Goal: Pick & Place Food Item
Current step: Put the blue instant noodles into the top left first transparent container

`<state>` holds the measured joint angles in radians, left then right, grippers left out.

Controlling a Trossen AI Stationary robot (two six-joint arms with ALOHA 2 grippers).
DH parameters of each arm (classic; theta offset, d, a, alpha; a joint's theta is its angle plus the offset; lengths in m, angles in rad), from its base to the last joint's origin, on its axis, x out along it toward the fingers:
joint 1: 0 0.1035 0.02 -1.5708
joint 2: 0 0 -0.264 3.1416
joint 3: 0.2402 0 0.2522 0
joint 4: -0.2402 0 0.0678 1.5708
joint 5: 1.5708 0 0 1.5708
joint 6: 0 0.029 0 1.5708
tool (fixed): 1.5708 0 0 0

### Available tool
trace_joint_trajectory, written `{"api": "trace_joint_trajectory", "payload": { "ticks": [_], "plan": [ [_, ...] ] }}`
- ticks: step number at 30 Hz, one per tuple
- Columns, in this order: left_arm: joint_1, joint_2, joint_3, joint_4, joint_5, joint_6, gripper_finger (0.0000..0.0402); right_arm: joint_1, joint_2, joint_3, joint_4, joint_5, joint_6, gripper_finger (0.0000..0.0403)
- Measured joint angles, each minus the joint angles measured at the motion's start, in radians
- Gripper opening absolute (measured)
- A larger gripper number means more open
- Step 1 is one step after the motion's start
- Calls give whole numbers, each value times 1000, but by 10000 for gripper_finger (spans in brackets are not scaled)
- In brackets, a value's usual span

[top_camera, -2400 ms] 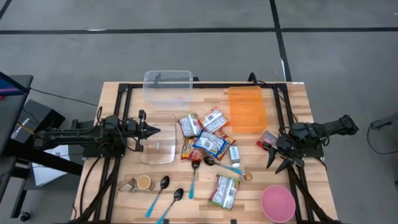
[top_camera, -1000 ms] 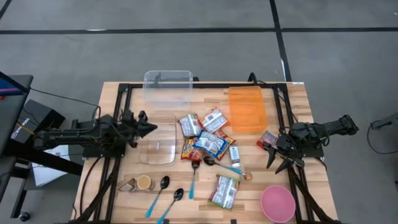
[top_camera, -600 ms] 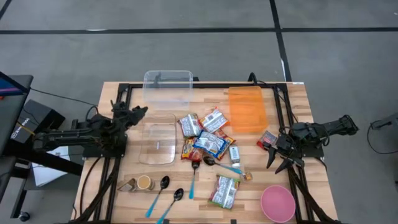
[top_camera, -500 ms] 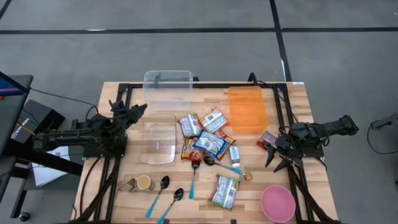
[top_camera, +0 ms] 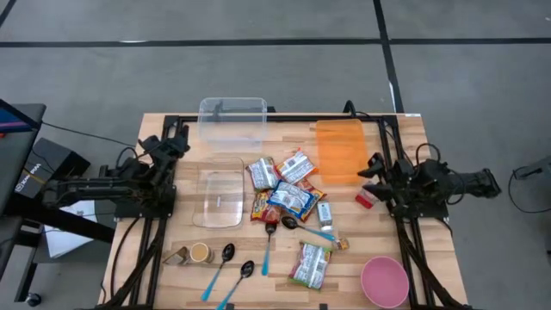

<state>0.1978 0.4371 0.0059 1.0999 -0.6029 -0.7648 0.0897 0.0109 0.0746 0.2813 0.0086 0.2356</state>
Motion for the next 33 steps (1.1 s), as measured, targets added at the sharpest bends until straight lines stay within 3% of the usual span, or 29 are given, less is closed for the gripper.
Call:
{"api": "trace_joint_trajectory", "payload": {
  "ticks": [11,15,20,24,29,33],
  "plan": [
    [0,93,0,50,0,-26,2,-14,4,0,5,13,0,208],
    [0,101,0,99,2,-26,2,-15,10,1,199,173,0,208],
    [0,101,0,101,12,-135,2,-20,8,4,634,392,76,207],
    [0,101,0,99,60,-157,2,-20,8,3,812,409,79,204],
    [-1,101,0,96,61,-129,2,-21,8,5,816,456,98,195],
    [0,101,28,107,137,-8,2,-14,9,76,611,458,156,187]
  ]
}}
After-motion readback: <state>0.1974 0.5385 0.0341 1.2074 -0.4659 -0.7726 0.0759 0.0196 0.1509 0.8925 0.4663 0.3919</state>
